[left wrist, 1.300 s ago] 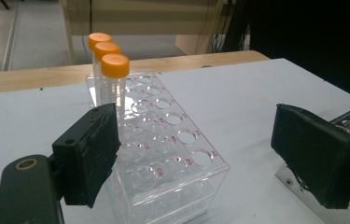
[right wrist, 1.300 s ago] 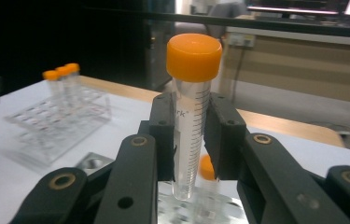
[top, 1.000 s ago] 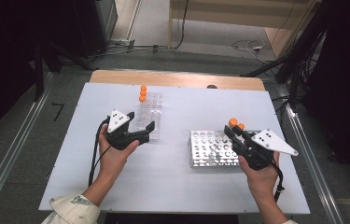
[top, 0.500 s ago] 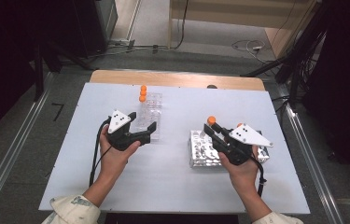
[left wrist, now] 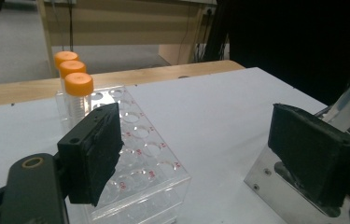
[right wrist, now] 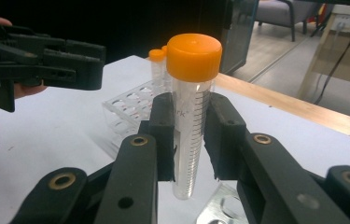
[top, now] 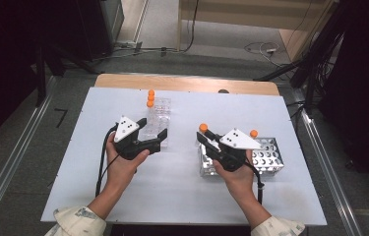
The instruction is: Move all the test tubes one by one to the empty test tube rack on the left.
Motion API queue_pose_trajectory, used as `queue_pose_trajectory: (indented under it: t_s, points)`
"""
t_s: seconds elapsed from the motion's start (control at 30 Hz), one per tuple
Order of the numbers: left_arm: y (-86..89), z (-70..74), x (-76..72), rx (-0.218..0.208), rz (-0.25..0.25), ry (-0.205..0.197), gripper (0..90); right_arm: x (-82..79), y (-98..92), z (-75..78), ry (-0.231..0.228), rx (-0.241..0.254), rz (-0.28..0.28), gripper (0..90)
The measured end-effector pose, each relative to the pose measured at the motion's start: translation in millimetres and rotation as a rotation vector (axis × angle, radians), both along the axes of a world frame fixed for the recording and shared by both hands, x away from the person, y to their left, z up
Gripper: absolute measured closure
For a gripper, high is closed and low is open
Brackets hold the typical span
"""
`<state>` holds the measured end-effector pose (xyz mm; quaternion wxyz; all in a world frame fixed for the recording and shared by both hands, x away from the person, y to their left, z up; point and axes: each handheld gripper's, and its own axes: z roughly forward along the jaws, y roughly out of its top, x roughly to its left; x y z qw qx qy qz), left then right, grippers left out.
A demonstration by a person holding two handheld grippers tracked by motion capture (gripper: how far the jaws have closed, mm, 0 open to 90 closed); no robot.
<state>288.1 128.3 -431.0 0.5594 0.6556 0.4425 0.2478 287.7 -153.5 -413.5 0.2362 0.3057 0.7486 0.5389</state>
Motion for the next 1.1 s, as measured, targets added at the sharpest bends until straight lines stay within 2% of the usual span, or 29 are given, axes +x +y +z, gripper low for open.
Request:
queue_pose_trajectory:
  t_s: [0.13,0.33,0.6,0.77,1.0,1.1]
  points:
    - [-2.5,2.3,-2.5,-0.002,-0.009,-0.006,19.5,2.6,12.7,-4.7,0.01,-0.013,0.022,71.9]
    - [-9.2,7.7,-9.1,-0.009,-0.047,-0.018,20.7,9.7,30.2,-15.4,0.048,-0.049,0.042,71.9]
    - [-20.6,12.1,-16.4,-0.002,-0.114,-0.029,24.8,10.9,46.6,-23.5,0.064,-0.072,0.079,71.9]
    - [-27.7,12.1,-20.5,0.019,-0.148,-0.041,33.4,7.2,53.9,-23.9,0.065,-0.078,0.108,71.9]
    - [-30.3,10.0,-21.9,0.055,-0.161,-0.06,46.2,2.5,61.0,-23.7,0.065,-0.077,0.141,71.9]
    - [-29.5,9.0,-21.8,0.056,-0.165,-0.066,53.5,1.0,62.4,-23.2,0.063,-0.076,0.149,71.8]
